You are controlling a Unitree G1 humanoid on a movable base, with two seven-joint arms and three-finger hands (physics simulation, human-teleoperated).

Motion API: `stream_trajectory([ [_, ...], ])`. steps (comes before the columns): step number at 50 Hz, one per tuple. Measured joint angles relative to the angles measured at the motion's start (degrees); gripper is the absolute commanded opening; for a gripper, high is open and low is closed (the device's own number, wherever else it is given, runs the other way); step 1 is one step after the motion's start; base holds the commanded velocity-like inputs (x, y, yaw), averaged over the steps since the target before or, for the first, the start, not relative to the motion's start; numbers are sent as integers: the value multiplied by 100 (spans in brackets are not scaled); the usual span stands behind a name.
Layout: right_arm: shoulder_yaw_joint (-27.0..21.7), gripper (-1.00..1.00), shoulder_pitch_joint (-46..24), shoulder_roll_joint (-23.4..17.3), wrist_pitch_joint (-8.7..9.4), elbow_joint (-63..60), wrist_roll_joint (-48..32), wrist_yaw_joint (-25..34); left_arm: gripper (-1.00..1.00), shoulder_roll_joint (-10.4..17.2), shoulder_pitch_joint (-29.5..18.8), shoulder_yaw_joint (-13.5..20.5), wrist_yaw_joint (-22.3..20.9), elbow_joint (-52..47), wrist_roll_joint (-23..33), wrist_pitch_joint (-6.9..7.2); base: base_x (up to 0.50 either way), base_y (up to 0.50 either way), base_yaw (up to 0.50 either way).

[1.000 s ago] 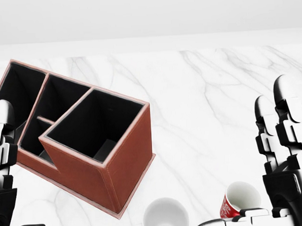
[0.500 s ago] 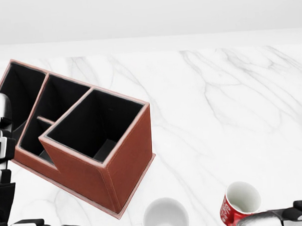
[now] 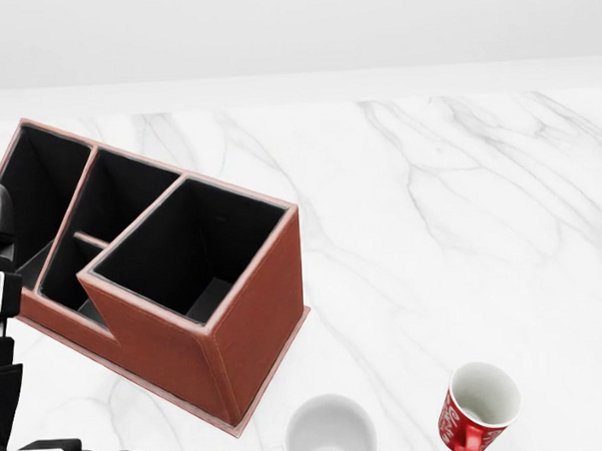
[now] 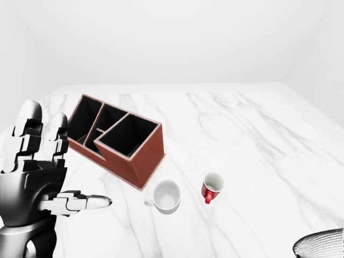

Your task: Pick up the red mug and place it to the right of the caddy.

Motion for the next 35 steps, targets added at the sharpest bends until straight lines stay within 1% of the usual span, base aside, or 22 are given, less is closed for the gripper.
stream_trajectory([
  [3,-150,100,-157,-235,0,-11,-188,270,100,-7,3,15,-9,-15,-8,0,0,0,0],
  [7,-128,100,-316,-446,0,-22,-657,705,100,-11,11,0,-9,-32,4,0,0,0,0],
  [11,-24,100,-468,-551,0,-28,-1211,1188,100,-11,12,9,-13,-60,-3,0,0,0,0],
  [16,159,100,-642,-572,0,-33,-2025,1888,100,-17,3,50,-29,-68,-27,0,0,0,0],
  [23,552,100,-807,-435,0,-11,-3560,3151,100,-26,0,61,-36,-88,-30,0,0,0,0],
  [32,1143,100,-933,10,0,216,-5715,4822,100,-20,5,25,-26,-67,-9,0,0,0,0],
  [35,1315,100,-978,156,0,285,-6329,4847,100,-19,1,41,-30,-67,-20,0,0,0,0],
])
